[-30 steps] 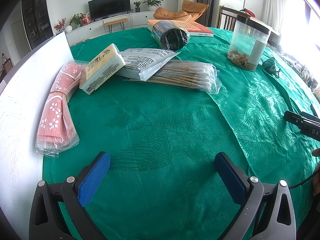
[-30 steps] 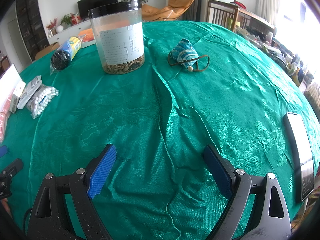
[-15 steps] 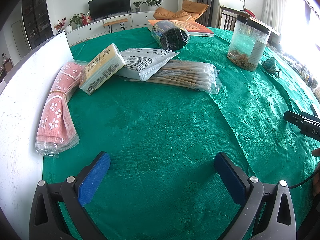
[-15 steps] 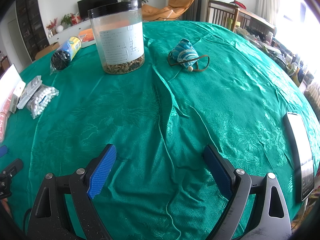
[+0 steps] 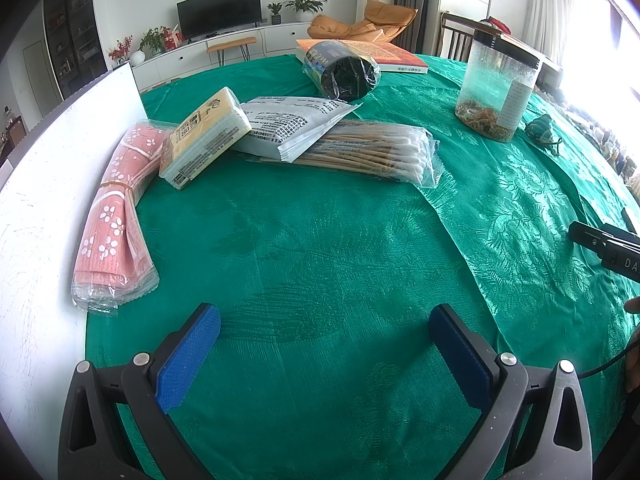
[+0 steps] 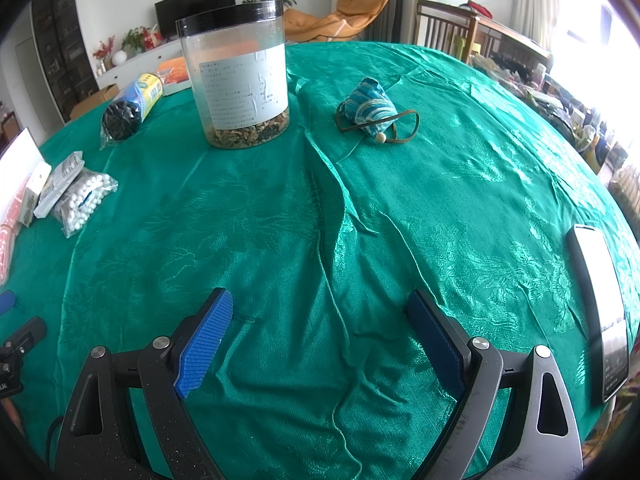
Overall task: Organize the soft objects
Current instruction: 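Grasp the blue yarn pouch with the right gripper while the left gripper grasps the blue roll package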
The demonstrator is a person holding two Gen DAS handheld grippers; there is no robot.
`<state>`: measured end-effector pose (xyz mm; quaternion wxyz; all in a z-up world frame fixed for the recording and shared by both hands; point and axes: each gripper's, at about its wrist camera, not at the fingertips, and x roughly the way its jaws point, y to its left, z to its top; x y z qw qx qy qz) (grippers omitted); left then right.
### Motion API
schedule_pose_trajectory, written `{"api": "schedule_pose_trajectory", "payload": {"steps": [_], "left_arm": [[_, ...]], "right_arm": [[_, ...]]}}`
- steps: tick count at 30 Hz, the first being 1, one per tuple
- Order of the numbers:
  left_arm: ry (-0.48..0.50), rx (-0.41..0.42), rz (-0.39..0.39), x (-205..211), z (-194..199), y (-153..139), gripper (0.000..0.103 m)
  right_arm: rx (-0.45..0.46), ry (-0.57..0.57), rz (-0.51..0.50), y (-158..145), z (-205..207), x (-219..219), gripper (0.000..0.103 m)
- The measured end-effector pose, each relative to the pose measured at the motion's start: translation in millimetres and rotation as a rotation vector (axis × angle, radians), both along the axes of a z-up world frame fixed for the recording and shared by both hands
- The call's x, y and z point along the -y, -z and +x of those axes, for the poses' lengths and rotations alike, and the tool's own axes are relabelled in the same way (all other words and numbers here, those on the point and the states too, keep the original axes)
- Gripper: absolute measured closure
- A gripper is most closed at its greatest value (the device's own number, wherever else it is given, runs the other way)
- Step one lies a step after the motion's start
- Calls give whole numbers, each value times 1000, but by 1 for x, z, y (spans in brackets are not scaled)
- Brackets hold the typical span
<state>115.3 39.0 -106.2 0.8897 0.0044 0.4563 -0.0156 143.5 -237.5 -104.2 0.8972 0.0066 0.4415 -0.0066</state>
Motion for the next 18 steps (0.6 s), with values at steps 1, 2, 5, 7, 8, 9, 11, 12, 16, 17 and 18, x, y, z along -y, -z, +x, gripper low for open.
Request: {"api": "schedule_pose_trajectory", "payload": {"steps": [1,2,5,7,8,9,11,12,16,17,18], "left_arm": [[0,0,0,0,0,0,0],[0,0,1,0,0,0,0],[0,0,1,0,0,0,0],[0,0,1,0,0,0,0],[0,-1,2,0,0,0,0],[0,-2,2,0,0,0,0],[13,-22,2,3,3,1,0],[5,-59,-4,3,7,-1,0],[5,-18,-175,-3,24,-36,1],[3,3,-202,-3,32,-48,1],[0,28,-222,-4,46,-63,1]], "right_arm": [[0,0,0,0,0,0,12],[0,0,0,0,0,0,12],[0,0,0,0,0,0,12],[0,0,0,0,0,0,12],[0,0,0,0,0,0,12],[0,0,0,0,0,0,12],[0,1,0,0,0,0,12],[0,1,0,0,0,0,12],[1,1,1,0,0,0,12],[1,1,1,0,0,0,12],[1,1,1,0,0,0,12]]}}
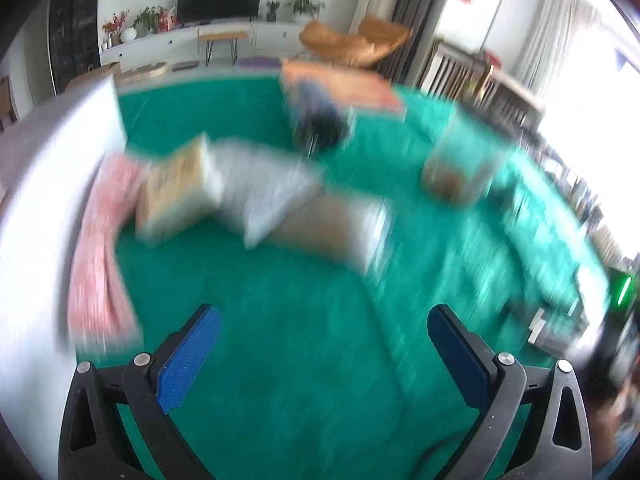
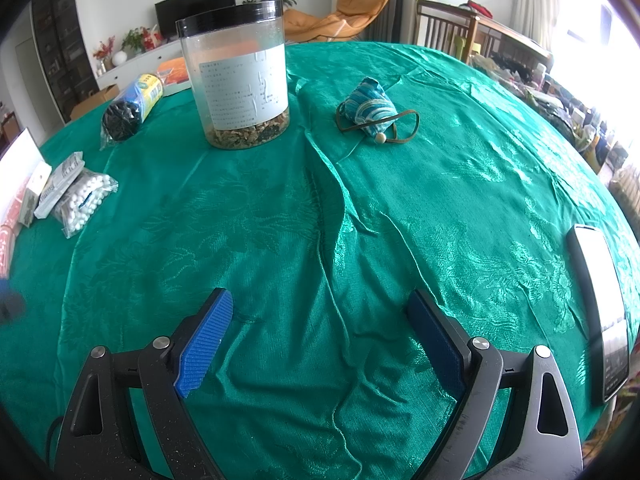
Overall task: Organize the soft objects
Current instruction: 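Grasp the blue yarn pouch with the right gripper while the left gripper grasps the blue roll package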
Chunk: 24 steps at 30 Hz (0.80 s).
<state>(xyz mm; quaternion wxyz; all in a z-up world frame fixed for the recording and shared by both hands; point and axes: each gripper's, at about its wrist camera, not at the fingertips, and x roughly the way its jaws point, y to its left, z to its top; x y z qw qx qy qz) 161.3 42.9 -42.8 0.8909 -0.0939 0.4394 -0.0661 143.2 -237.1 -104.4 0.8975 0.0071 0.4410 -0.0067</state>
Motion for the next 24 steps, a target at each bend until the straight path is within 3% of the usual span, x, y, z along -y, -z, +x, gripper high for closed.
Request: {"api": "schedule_pose_trajectory", "payload": {"steps": [2,5,8,11,15,21,23,24], "left_arm": [[13,11,-20,1,38,-21,0],[39,-44,2,10,100,-31,0],[12,-106,40,12,164,-29,0],[-35,-175,-20,6,212,-13,0],[-120,-208,-32,-2,248,9,0],[-87,-290,38,15,273,39,0],[-86,-288,74,16,272,42,16],[-53,-277,59,16,269,42,44]], "right_arm": [[0,0,1,0,0,0,12],[5,2,29,-2,0,4,13],[46,25,139,-13,-4,22,13],[122,82,230,-28,3,54,13],[140,29,138,-43,59,75,13],[84,-90,11,-31,143,69,14],[34,-116,35,-16,164,70,18],[19,-128,55,-11,169,70,43]]}}
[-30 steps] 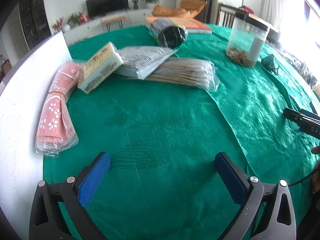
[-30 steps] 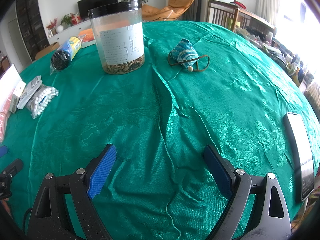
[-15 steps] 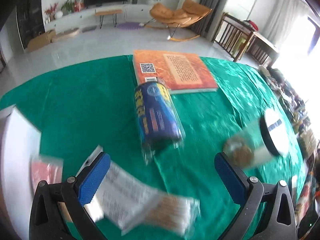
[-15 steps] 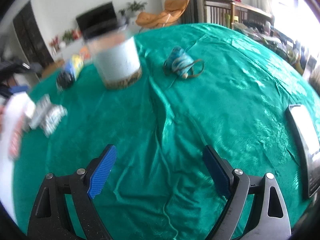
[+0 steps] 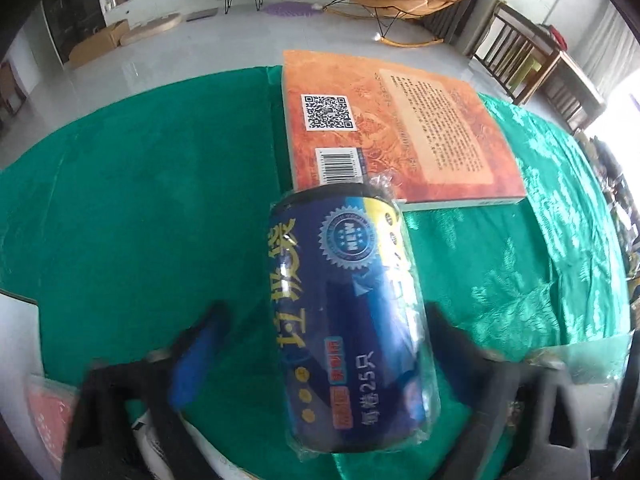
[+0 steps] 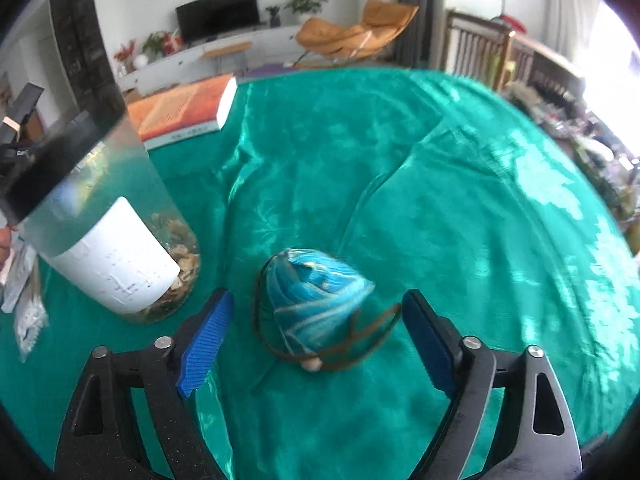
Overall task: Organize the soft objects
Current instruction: 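Grasp the blue yarn pouch with the right gripper while the left gripper grasps the blue roll package, then carry the yarn pouch and blue roll into the white box and open both grippers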
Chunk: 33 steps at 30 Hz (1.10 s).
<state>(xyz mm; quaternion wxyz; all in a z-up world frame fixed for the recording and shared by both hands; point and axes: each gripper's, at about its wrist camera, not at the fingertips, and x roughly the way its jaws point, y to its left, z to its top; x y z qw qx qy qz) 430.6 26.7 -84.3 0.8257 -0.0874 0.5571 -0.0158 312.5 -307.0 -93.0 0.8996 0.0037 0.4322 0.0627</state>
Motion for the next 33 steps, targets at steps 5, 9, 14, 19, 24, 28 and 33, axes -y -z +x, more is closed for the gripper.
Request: {"api": "schedule_pose_trajectory", "payload": {"steps": [5,9,14,19,24,28,33], "left_arm": [[53,83,2,-4,-25,-25,47],[64,152,-124,-25,-76,-64,47],[89,274,-197,-76,-178,-132,47],[23,333,-153,-150,-285,-176,46],[-141,314,20,-243,-386,-180,46],[-270,270,85,-297,-440,-162,45],[-456,248,194,-336,-477,-131,8]], "right_arm": [[48,69,105,-18,-15,15,53],[110,66,103,-53,-56,16,53],[155,-33,79,-103,-111,-22,53],[199,-236,121,-149,-173,-113,53],[199,-510,237,-185,-226,-231,53],[154,-729,325,-194,-264,-331,53],[80,-837,333,-171,-281,-411,23]]}}
